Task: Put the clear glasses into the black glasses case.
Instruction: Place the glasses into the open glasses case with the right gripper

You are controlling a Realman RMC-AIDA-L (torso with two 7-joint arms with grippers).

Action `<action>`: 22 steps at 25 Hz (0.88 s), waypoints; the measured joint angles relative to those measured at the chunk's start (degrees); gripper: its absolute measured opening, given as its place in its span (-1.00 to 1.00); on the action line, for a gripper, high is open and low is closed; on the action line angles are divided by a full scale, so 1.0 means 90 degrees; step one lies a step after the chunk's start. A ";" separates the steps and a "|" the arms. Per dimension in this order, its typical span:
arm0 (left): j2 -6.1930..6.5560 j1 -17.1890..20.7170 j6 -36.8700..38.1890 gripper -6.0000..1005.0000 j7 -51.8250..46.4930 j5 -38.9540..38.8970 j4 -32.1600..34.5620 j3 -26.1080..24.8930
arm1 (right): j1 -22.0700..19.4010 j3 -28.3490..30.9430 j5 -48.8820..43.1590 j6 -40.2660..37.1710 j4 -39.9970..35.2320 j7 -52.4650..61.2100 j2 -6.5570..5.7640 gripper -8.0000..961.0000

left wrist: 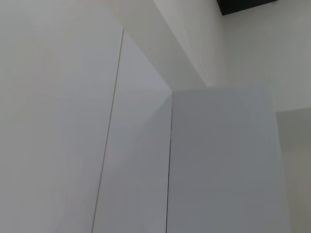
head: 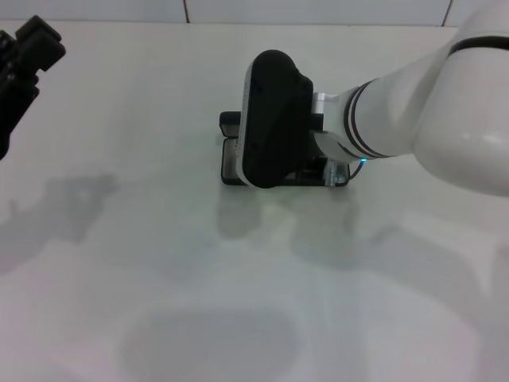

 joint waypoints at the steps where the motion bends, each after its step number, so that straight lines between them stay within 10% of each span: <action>1: -0.0004 0.0002 0.0000 -0.77 0.0000 0.0000 0.0000 0.0000 | 0.0006 -0.0011 -0.0001 0.0016 0.0017 0.0000 0.0001 -0.84; 22: -0.0021 0.0008 -0.0010 -0.77 0.0052 0.0000 -0.0108 0.0000 | 0.0074 -0.0191 -0.0187 0.0407 0.0315 -0.0035 0.0000 -0.84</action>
